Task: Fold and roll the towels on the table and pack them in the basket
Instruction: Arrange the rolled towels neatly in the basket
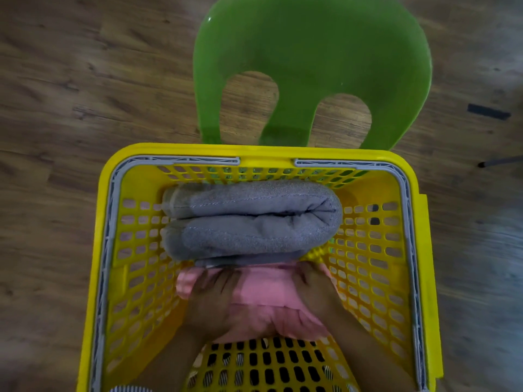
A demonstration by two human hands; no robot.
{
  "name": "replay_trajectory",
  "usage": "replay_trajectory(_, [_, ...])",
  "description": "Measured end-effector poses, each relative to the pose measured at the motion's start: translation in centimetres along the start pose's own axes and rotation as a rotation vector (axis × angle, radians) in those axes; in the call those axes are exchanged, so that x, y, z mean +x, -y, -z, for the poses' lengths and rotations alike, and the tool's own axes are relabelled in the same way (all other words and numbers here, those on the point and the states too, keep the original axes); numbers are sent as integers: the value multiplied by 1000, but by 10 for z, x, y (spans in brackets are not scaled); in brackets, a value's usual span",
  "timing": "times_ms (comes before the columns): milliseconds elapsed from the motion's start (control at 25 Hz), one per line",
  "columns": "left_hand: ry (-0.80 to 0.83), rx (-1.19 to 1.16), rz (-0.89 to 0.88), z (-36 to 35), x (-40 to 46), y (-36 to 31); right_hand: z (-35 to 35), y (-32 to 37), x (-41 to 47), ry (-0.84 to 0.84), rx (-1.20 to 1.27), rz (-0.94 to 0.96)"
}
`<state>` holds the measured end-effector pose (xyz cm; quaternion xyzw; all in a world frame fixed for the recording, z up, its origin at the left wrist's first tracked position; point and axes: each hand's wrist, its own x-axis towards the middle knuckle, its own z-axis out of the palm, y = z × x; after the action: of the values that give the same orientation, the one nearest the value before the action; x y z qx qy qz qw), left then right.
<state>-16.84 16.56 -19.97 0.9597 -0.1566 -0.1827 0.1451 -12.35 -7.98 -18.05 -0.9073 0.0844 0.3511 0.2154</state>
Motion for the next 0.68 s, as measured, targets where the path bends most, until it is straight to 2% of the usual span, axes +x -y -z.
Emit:
replay_trajectory(80, [-11,-20,47,3,6,6,-7,23,-14,-51,-198,214])
replay_trajectory(200, [128,-57,209,20,17,12,-26,48,-29,41,-292,403])
replay_trajectory(240, [93,-79,229,18,19,13,-28,49,-30,47,-329,406])
replay_trajectory(320, [7,-22,138,5,13,11,-26,49,-27,22,-319,392])
replay_trajectory(400, [27,21,113,-2,5,4,-20,54,-26,44,-275,393])
replay_trajectory(520, [91,-78,306,-1,6,-3,-29,65,-20,92,-370,462])
replay_trajectory(680, [167,-60,360,-1,4,-7,-41,77,-7,226,-399,359])
